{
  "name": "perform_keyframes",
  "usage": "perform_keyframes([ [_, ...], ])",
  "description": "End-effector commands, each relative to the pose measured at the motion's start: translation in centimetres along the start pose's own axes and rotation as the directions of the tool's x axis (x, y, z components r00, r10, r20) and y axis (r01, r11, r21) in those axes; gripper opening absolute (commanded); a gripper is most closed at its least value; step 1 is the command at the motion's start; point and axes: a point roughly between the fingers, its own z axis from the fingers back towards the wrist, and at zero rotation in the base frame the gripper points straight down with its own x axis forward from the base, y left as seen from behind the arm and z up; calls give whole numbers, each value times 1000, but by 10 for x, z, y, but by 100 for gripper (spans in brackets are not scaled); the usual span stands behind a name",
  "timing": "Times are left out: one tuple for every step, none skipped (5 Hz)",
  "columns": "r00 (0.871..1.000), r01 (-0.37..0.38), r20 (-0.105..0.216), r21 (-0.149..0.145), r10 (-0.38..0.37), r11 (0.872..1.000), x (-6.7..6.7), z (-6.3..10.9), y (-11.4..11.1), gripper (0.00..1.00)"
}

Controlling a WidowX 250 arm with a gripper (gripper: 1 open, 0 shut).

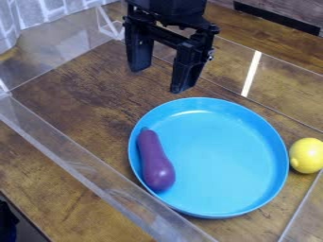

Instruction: Remove the purple eggplant from the blue tray and put it on the table

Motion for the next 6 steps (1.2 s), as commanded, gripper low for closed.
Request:
perform_keyframes([
  [1000,-1,-12,-6,1,1000,-2,-6,-2,100],
  [1000,-3,-23,-13,2,1000,-4,-12,-3,100],
  [1000,-6,-27,-20,5,1000,-7,-18,-6,100],
  [999,-11,-31,-28,10,1000,-10,-23,-7,100],
  [999,-14,-36,-34,13,999,-11,-29,-9,100],
  [999,-22,-39,-45,20,999,-14,-36,-11,100],
])
